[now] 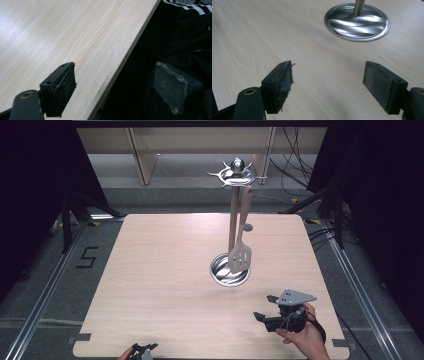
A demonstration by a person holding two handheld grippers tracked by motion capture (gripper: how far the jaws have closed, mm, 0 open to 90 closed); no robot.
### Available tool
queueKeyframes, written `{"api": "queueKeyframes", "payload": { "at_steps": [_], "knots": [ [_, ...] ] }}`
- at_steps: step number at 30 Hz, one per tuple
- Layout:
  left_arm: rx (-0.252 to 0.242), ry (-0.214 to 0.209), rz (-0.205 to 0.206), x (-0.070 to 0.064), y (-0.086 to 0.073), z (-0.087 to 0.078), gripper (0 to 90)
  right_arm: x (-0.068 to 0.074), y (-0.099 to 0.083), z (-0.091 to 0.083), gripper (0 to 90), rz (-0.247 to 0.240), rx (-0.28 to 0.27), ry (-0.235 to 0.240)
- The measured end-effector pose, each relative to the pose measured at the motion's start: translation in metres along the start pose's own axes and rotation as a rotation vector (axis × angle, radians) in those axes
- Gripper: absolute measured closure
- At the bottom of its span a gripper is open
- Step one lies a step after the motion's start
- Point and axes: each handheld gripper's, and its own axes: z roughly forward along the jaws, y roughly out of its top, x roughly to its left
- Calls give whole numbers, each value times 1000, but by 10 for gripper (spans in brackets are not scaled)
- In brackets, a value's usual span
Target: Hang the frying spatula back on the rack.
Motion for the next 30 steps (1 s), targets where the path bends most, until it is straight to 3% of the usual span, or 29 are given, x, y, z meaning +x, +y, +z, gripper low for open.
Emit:
{"api": "queueKeyframes", "payload": {
  "at_steps": [3, 4, 9, 12, 14, 15, 17, 20, 21, 22, 24, 25, 26, 30],
  "knots": [
    [-2, -4, -2, 0, 0, 0, 175, 1, -4, -1, 243, -2, -3, 1],
    [-2, -4, -2, 0, 0, 0, 175, 2, -5, -2, 243, 18, -2, -1],
    [-4, -7, -5, 0, 0, 1, 176, 1, -11, -4, 237, 1, -10, 1],
    [-2, 4, -3, -1, 0, 2, 175, 3, -14, -8, 236, 25, -4, -4],
    [-2, 1, -2, -1, 0, 2, 176, 3, -16, -9, 235, 8, -3, 5],
    [-2, 1, -1, 0, 0, 2, 175, 7, -17, -10, 235, 49, 5, 3],
    [0, -5, -4, 0, -1, 2, 175, 5, -19, -11, 235, 15, -14, -10],
    [1, -4, -7, -1, -1, 2, 175, 9, -21, -13, 232, 42, -6, -2],
    [1, -4, -8, -1, -1, 2, 175, 7, -22, -13, 231, 18, -16, -10],
    [1, -4, -8, -1, -1, 2, 175, 10, -22, -14, 231, 54, -6, -4],
    [0, -4, -7, -1, -1, 2, 175, 9, -24, -14, 231, 17, -16, -8],
    [0, -1, -3, 0, -1, 2, 175, 12, -26, -14, 231, 49, -2, -4],
    [-1, 3, -7, 0, -1, 1, 175, 9, -26, -14, 230, 26, 1, 1],
    [-3, -6, -10, 1, -1, 1, 175, 11, -30, -13, 225, 27, 11, -5]
  ]
}}
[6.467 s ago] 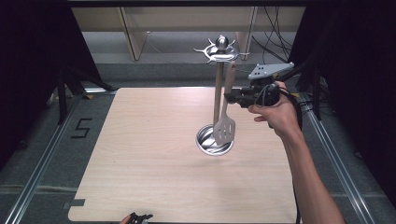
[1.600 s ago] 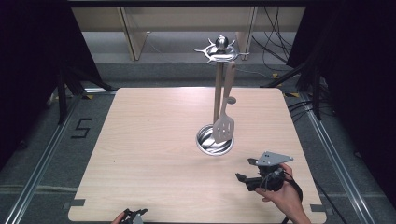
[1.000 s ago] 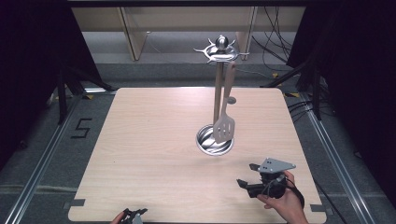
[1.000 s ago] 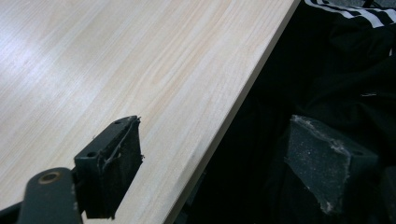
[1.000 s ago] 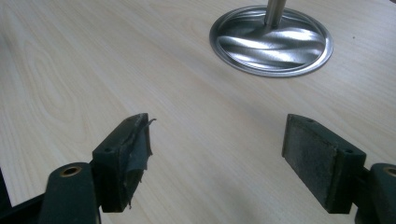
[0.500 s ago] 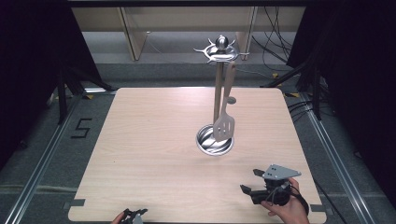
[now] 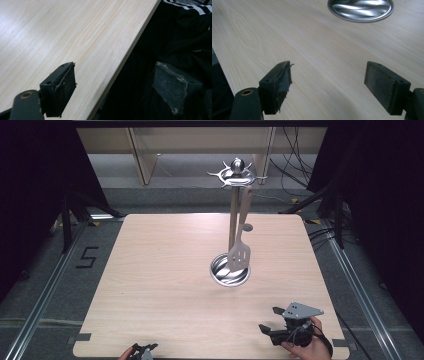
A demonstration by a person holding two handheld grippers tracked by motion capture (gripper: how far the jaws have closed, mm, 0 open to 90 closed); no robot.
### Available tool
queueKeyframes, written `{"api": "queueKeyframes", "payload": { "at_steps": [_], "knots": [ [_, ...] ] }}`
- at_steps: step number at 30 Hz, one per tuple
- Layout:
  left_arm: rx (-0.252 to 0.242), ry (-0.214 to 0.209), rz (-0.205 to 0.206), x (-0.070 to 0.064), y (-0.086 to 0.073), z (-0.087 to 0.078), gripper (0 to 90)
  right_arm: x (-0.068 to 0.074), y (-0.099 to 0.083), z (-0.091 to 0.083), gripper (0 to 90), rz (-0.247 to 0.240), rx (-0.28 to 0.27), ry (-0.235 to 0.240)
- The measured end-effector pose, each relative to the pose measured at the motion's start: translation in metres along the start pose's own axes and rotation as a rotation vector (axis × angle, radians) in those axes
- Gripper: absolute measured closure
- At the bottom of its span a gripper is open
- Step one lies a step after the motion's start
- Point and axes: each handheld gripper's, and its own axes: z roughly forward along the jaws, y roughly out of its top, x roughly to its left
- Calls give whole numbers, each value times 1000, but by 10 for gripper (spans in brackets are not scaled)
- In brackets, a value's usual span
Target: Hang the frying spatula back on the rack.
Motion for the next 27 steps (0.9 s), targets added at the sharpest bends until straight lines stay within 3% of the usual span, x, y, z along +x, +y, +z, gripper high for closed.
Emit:
{"api": "queueKeyframes", "payload": {
  "at_steps": [2, 6, 7, 12, 14, 16, 23, 27],
  "knots": [
    [1, 2, 1, 0, 0, 0, 175, -1, -2, 1, 223, -25, -2, 9],
    [2, 1, 1, 0, 0, 0, 175, 4, -5, -2, 222, 30, 24, 7],
    [3, 2, 1, 0, 0, 0, 175, 2, -6, -1, 222, 0, 3, 10],
    [2, 1, 0, 0, 0, 0, 175, 5, -13, -7, 222, 24, 4, -4],
    [2, 1, 2, 0, 0, 0, 175, 4, -15, -8, 223, 19, 7, 13],
    [-18, -7, -12, -1, 0, 0, 175, 4, -17, -10, 223, 19, 2, -7],
    [7, 8, 6, -1, 1, 0, 175, 7, -21, -11, 223, 42, 14, -5],
    [1, 3, 5, -1, 1, 0, 175, 6, -21, -10, 223, 7, 24, 9]
  ]
}}
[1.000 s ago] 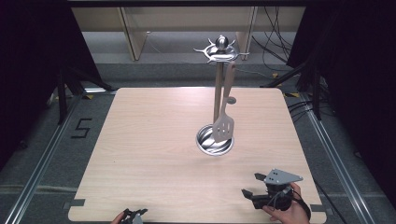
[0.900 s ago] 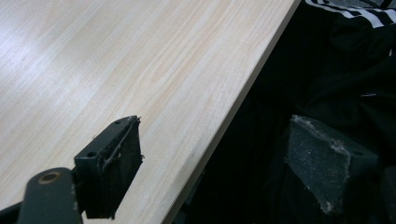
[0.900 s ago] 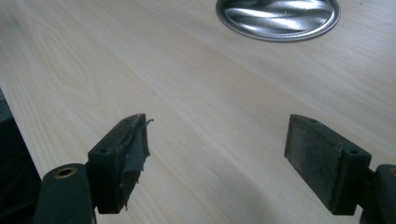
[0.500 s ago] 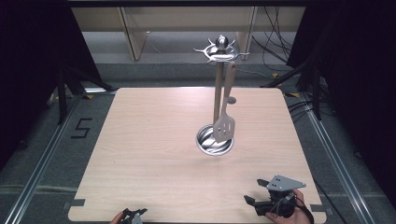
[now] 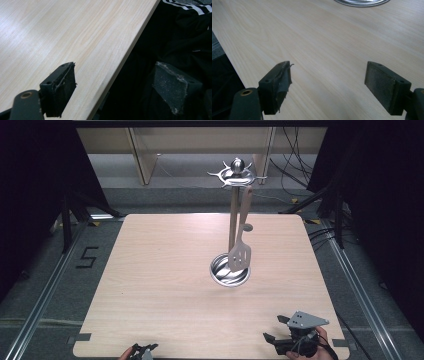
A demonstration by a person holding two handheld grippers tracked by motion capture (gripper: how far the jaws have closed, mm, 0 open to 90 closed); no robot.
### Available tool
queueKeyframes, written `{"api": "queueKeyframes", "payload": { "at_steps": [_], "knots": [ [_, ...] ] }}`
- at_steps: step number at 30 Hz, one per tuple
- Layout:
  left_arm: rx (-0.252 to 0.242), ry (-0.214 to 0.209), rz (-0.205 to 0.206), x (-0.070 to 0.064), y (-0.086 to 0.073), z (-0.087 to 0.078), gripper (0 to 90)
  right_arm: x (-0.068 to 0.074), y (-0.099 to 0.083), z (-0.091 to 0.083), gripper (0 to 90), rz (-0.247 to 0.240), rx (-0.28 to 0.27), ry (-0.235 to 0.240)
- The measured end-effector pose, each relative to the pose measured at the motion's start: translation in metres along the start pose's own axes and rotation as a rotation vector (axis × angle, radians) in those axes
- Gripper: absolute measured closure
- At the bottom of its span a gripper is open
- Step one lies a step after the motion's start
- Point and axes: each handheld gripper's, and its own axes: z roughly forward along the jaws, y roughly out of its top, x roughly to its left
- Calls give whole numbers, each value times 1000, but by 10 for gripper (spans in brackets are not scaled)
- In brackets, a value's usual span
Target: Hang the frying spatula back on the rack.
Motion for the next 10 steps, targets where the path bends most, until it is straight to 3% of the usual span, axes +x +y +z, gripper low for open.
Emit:
{"api": "queueKeyframes", "payload": {
  "at_steps": [1, 5, 10],
  "knots": [
    [3, 14, 2, 0, 0, 1, 175, 0, 0, 0, 223, 0, 2, -5],
    [0, 2, 0, 0, 0, 0, 175, 0, 0, -1, 223, 5, 2, -20],
    [-6, -4, -9, 0, 0, 0, 175, -2, -1, 1, 223, 5, 4, 2]
  ]
}}
